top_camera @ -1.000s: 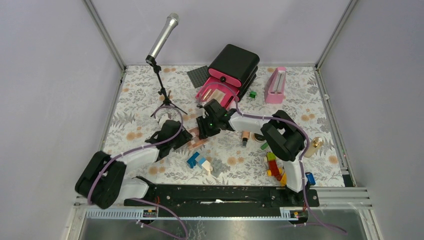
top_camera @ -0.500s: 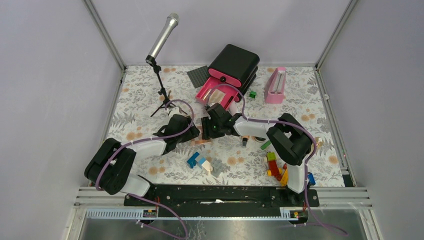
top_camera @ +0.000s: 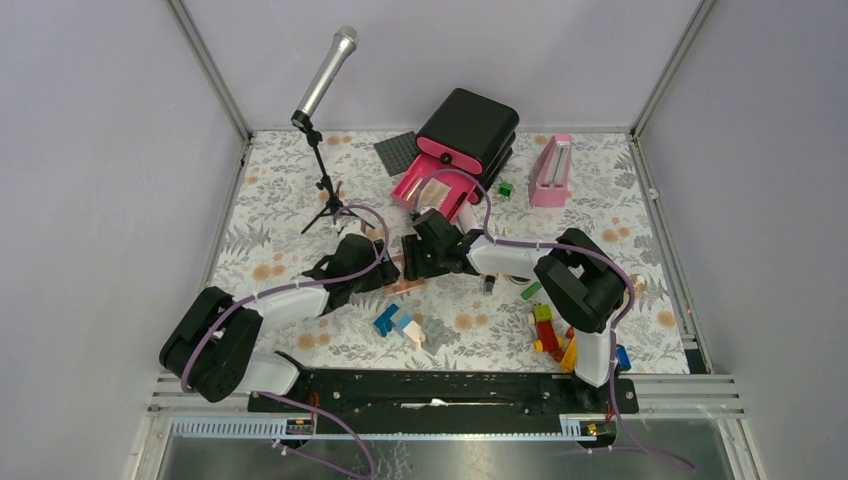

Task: Organize the makeup
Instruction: Pick up the makeup from the center of the board.

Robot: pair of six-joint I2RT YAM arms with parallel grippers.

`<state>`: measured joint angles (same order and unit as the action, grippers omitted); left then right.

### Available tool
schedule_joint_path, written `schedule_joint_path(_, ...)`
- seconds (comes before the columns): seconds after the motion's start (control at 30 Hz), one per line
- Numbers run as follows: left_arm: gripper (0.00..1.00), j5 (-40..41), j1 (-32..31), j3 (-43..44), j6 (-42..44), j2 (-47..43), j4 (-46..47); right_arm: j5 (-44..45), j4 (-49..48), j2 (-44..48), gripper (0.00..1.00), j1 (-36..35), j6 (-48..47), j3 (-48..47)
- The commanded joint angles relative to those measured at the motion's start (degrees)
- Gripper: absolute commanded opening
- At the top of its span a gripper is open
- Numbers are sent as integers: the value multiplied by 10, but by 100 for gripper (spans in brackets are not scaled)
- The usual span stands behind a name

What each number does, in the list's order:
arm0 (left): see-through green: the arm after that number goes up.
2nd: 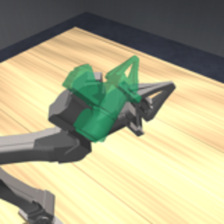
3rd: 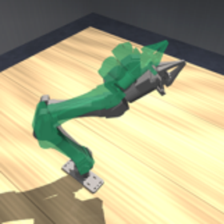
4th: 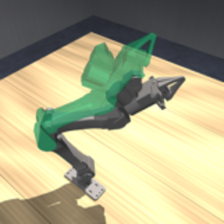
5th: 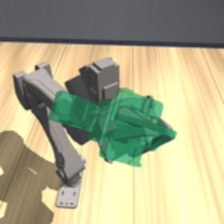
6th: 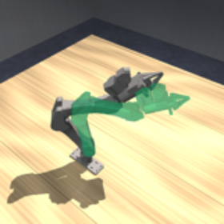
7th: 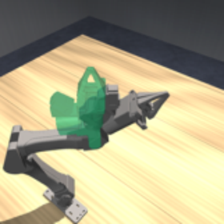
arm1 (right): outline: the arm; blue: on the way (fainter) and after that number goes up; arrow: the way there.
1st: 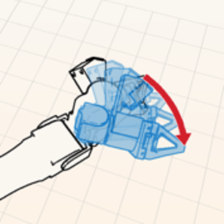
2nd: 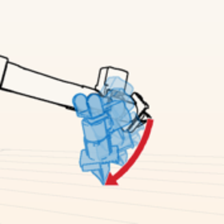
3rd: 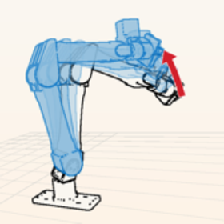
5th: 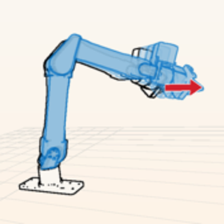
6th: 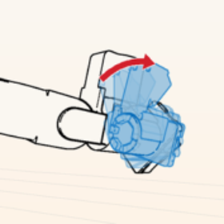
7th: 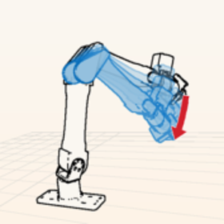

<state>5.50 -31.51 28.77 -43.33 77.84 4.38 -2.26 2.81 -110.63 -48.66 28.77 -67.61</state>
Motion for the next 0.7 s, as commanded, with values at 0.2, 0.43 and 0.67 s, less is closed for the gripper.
schedule_joint_path(0.2, 74, 28, -9, -13, 11, -16, -120, 93, 101, -1, 68, -4, -26, 19)
schedule_joint_path(0.43, 68, 2, -30, -11, 3, 1, -91, -27, 51, -6, 61, -4, -42, 28)
schedule_joint_path(0.67, 62, -4, -52, -8, -10, 22, -61, -66, 27, -3, 49, -4, -33, 36)
